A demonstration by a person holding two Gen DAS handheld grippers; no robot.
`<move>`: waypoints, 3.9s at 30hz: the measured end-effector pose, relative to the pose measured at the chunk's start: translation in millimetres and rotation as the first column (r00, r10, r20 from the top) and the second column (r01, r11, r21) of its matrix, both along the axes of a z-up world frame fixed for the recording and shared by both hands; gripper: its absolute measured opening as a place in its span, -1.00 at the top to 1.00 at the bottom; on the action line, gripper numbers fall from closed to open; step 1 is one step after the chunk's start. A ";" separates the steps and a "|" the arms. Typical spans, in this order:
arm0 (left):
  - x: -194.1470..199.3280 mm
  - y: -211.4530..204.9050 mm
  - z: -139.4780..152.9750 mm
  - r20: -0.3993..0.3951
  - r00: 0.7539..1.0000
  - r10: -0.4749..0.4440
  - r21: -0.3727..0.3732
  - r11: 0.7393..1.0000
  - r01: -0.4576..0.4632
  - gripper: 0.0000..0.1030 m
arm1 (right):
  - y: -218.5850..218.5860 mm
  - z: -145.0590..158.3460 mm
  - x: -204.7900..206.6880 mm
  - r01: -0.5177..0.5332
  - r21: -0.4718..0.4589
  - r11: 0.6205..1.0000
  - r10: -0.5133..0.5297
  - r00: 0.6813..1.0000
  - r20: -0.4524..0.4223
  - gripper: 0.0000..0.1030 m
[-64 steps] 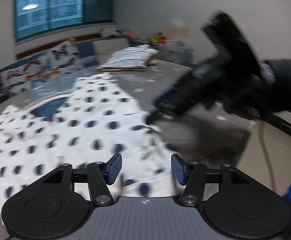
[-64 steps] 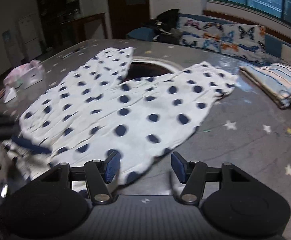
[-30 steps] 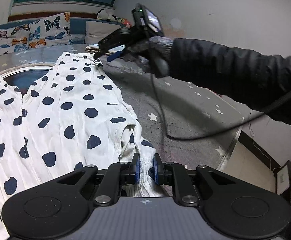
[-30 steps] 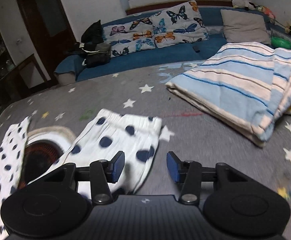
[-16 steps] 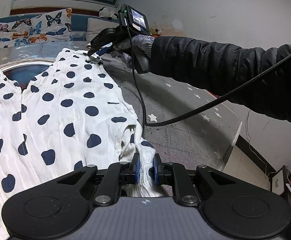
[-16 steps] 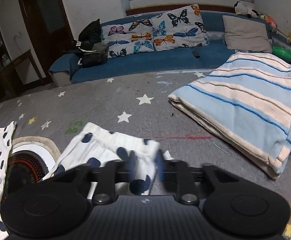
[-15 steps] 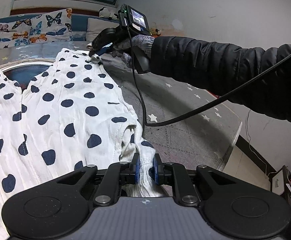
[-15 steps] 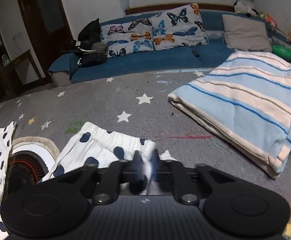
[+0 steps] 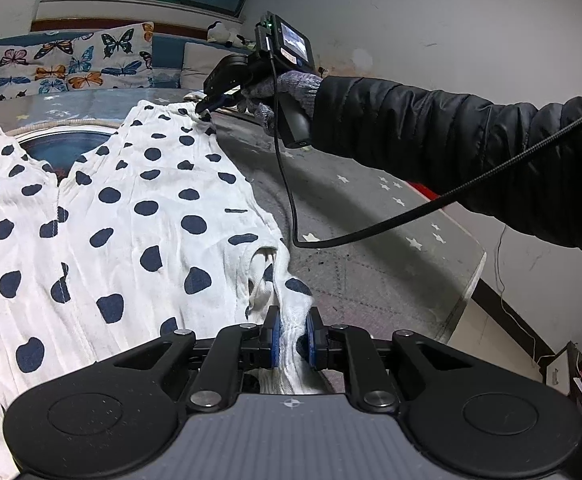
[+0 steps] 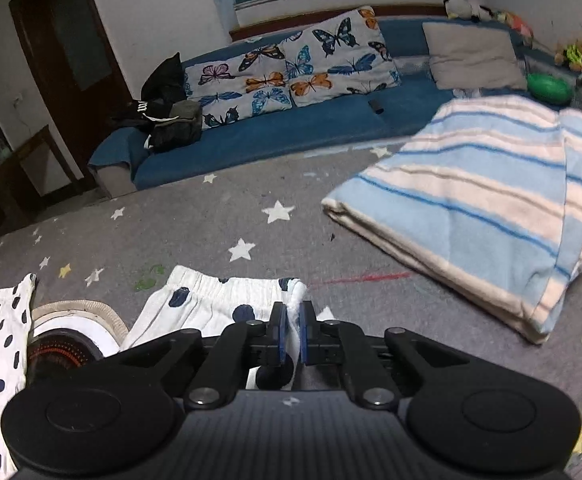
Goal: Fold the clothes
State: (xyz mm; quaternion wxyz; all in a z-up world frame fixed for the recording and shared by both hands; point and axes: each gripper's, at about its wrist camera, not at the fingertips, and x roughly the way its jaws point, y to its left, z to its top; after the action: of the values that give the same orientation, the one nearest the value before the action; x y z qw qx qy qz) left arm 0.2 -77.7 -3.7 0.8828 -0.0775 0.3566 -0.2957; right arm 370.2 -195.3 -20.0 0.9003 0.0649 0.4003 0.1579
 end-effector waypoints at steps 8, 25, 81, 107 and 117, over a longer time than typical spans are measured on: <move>4.3 -2.9 -1.5 -0.011 1.000 -0.010 0.005 1.000 0.010 0.73 | 0.7 -9.4 -4.0 -0.034 0.005 0.999 0.034 0.999 0.019 0.63; -19.0 34.3 16.3 0.022 0.995 0.099 -0.079 0.992 -0.097 0.78 | 24.6 62.0 -14.0 0.020 0.027 0.999 -0.022 0.997 0.075 0.91; -118.4 185.4 18.8 -0.076 0.835 0.545 -0.229 0.805 -0.547 0.51 | 334.3 88.1 -66.6 -0.463 -0.246 0.851 0.493 0.867 0.071 0.58; -16.1 158.2 72.7 0.096 0.874 0.477 -0.120 0.877 -0.466 0.51 | 178.0 17.5 -154.9 -0.584 -0.070 0.809 0.580 0.811 -0.071 0.50; 63.8 125.7 45.6 0.057 0.920 0.389 0.033 0.920 -0.391 0.50 | 196.9 19.7 -146.7 -0.641 0.097 0.761 0.647 0.761 -0.045 0.49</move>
State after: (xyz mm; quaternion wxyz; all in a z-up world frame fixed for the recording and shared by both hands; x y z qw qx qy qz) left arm 64.0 48.0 41.9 0.9340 -0.1204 0.3185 -0.1081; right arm 223.5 1.6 -0.4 0.7724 -0.0367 0.4256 0.4700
